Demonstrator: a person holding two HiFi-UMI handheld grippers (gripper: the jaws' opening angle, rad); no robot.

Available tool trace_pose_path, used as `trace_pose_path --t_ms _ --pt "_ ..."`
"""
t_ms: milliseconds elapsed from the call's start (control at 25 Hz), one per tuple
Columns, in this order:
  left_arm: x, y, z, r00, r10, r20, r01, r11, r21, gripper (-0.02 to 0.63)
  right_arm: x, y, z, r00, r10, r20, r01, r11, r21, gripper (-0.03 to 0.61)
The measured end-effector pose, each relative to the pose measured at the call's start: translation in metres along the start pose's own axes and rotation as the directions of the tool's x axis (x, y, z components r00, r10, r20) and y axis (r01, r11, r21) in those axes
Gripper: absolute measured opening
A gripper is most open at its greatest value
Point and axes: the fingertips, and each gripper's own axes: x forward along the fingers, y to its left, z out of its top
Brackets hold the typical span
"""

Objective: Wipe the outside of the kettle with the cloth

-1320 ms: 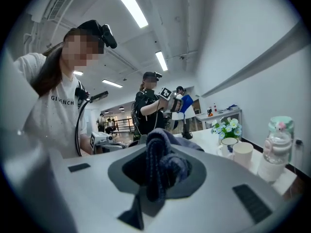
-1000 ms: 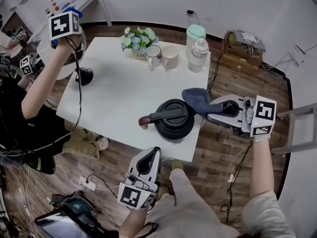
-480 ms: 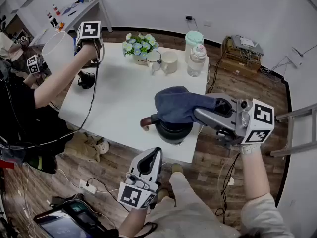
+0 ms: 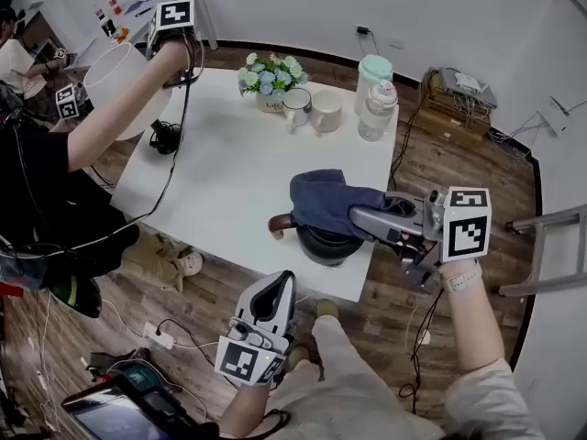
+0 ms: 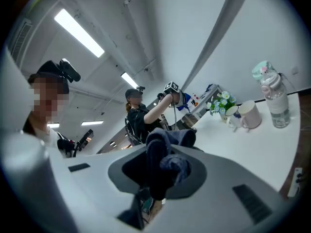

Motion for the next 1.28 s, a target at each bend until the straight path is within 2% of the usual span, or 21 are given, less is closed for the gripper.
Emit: trace_pose_path --t_ms 120,280,840,1000,1120,1200,1280 --pt "0.002 -0.001 0.001 1.000 -0.004 0.003 0.004 1.000 -0.003 0.008 -0.009 -0.002 -0.001 0.999 -0.041 -0.008 0.041 0.999 -0.011 0.063" --pt "0.007 -0.007 0.003 1.000 -0.024 0.011 0.024 1.000 0.001 0.008 -0.030 -0.014 0.001 0.993 -0.110 0.031 0.110 0.994 0.004 0.063" --pt "0.006 -0.017 -0.004 0.998 -0.062 -0.005 0.062 0.998 0.004 0.008 -0.085 -0.037 -0.012 0.941 -0.317 0.122 0.317 0.948 0.017 0.063" --pt "0.001 -0.019 -0.002 0.998 -0.068 -0.006 0.068 0.998 0.007 0.008 -0.099 -0.032 -0.013 0.916 -0.375 0.143 0.380 0.925 -0.011 0.063" --pt "-0.003 -0.020 0.001 0.997 -0.072 0.001 0.072 0.997 0.017 0.008 -0.110 -0.022 -0.008 0.891 -0.409 0.196 0.424 0.905 -0.043 0.063" --pt "-0.005 -0.020 0.004 0.997 -0.071 0.005 0.071 0.997 0.025 0.008 -0.118 -0.012 0.000 0.864 -0.442 0.243 0.477 0.872 -0.111 0.063" --pt "-0.008 -0.019 0.008 0.998 -0.070 0.005 0.070 0.997 0.038 0.008 -0.123 0.005 0.008 0.839 -0.462 0.287 0.526 0.824 -0.210 0.063"
